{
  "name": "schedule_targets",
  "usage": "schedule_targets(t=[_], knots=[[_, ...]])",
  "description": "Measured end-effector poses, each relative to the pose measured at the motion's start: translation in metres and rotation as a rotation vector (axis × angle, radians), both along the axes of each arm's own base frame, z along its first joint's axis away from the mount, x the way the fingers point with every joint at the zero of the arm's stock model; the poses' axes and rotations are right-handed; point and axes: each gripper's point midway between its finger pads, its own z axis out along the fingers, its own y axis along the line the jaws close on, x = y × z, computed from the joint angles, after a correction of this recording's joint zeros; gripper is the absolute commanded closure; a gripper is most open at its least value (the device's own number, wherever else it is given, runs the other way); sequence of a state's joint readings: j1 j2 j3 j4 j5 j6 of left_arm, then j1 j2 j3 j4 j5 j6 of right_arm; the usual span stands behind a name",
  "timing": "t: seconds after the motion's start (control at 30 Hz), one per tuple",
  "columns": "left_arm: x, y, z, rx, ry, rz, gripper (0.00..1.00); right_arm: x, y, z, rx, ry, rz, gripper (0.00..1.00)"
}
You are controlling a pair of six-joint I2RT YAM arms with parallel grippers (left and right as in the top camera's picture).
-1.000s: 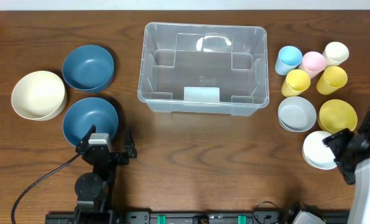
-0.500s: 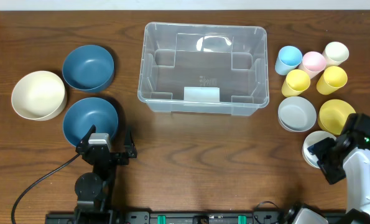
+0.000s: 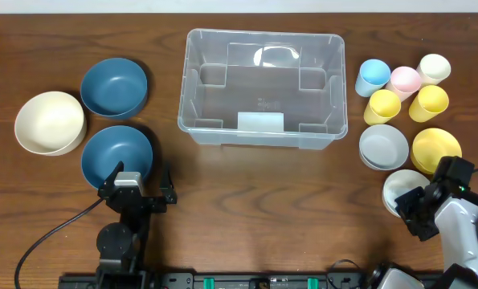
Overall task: Pack container
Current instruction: 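Move right gripper to the white bowl and grasp its rim, then lift the white bowl with right gripper and carry it over the bin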
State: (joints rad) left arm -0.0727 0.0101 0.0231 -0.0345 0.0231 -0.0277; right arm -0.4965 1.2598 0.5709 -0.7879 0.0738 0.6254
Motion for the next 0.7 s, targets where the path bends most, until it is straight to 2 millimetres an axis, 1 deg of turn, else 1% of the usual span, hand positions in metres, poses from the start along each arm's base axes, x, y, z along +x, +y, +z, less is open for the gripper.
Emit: schedule_targets(t=[0.17, 0.27, 0.4, 0.53, 0.63, 0.7], knots=[[0.0, 0.0, 0.0, 0.0, 0.0, 0.0, 0.02, -0.005, 0.004, -0.001, 0.02, 0.02, 0.012, 0.98], [0.0, 0.0, 0.0, 0.0, 0.0, 0.0, 0.02, -0.001, 0.007, 0.003, 0.032, -0.001, 0.033, 0.99], [0.0, 0.0, 0.0, 0.0, 0.0, 0.0, 0.02, 0.003, 0.013, 0.003, 0.068, -0.019, 0.082, 0.99], [0.0, 0.0, 0.0, 0.0, 0.0, 0.0, 0.02, 0.014, 0.03, 0.004, 0.128, -0.064, 0.209, 0.99], [0.0, 0.0, 0.0, 0.0, 0.0, 0.0, 0.02, 0.024, 0.051, 0.003, 0.18, -0.103, 0.358, 0.99], [0.0, 0.0, 0.0, 0.0, 0.0, 0.0, 0.02, 0.028, 0.064, 0.003, 0.205, -0.115, 0.443, 0.99]])
